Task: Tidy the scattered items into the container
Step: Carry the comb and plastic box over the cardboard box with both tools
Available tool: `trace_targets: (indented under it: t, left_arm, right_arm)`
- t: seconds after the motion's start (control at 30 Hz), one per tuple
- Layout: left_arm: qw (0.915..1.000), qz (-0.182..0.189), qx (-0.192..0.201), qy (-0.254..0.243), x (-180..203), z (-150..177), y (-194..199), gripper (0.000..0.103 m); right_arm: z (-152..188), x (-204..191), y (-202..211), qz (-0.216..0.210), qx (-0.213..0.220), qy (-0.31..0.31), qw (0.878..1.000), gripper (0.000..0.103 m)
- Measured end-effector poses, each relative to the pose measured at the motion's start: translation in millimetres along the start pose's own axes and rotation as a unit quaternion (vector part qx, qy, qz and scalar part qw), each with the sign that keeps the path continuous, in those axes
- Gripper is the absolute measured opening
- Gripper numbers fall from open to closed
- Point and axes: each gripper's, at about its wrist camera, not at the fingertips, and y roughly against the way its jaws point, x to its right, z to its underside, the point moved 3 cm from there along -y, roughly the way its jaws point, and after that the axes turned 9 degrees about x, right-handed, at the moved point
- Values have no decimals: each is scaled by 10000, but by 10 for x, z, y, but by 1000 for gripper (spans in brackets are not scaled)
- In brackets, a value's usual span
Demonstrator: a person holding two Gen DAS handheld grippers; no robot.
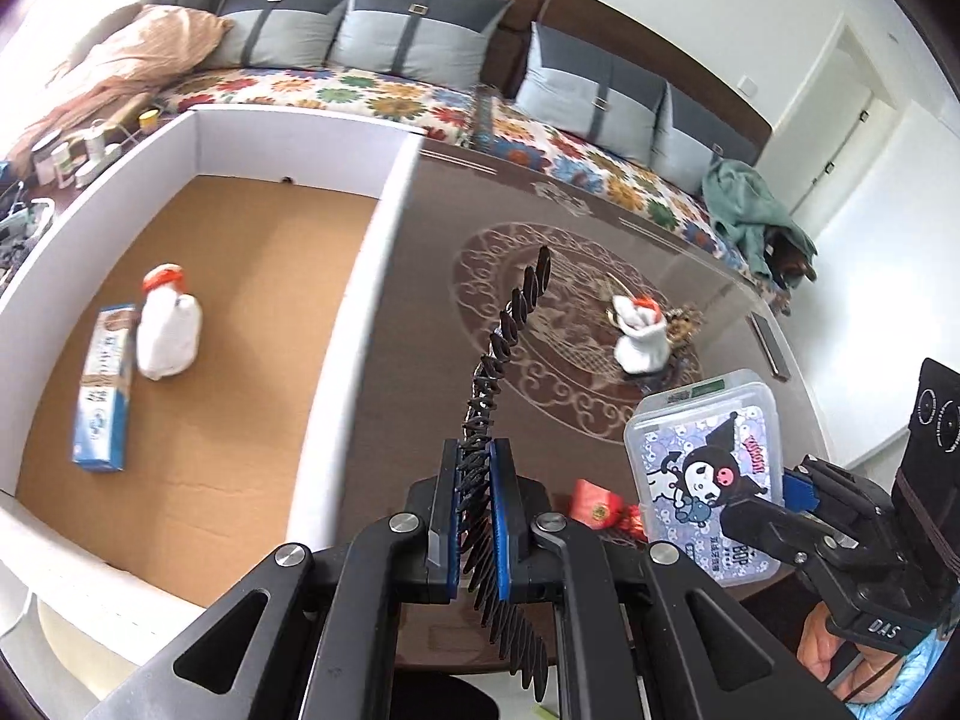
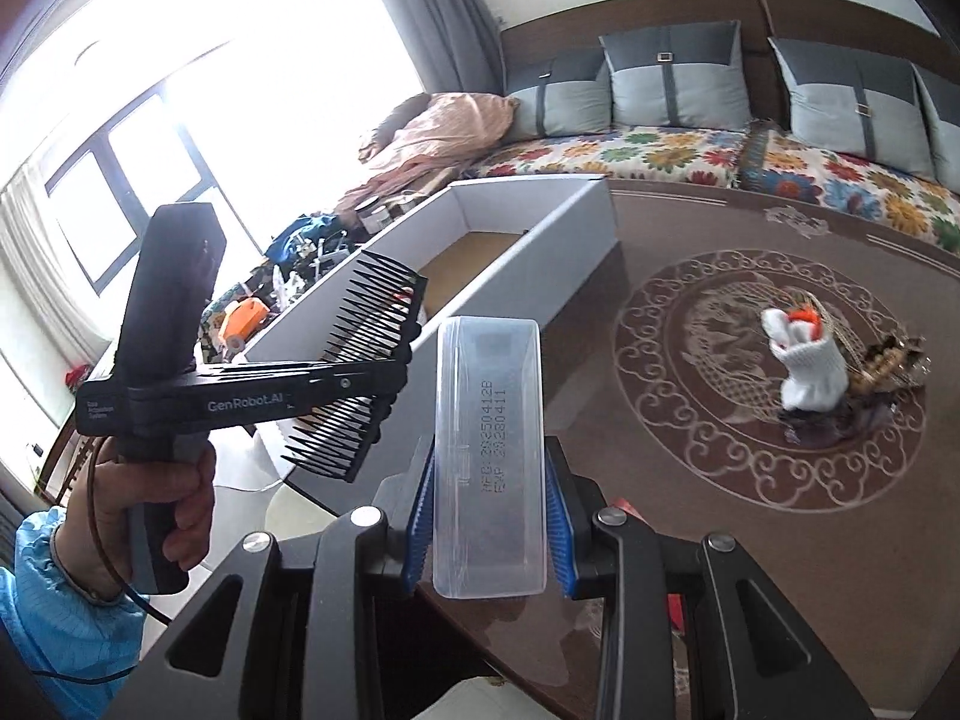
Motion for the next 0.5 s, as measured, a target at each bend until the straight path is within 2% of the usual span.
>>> trace_targets:
  t: [0.27,0.5]
  left_arm:
    - [9986,-345,359,184,-715,-602,217,8]
    - [9961,-636,399,467,-1391,-1195,-5,8]
  right_arm:
    - [-567,-538,-629,-486,-35,443,9978,33]
    - [-1161,-639,-1419,-280,-119,800,9963,33]
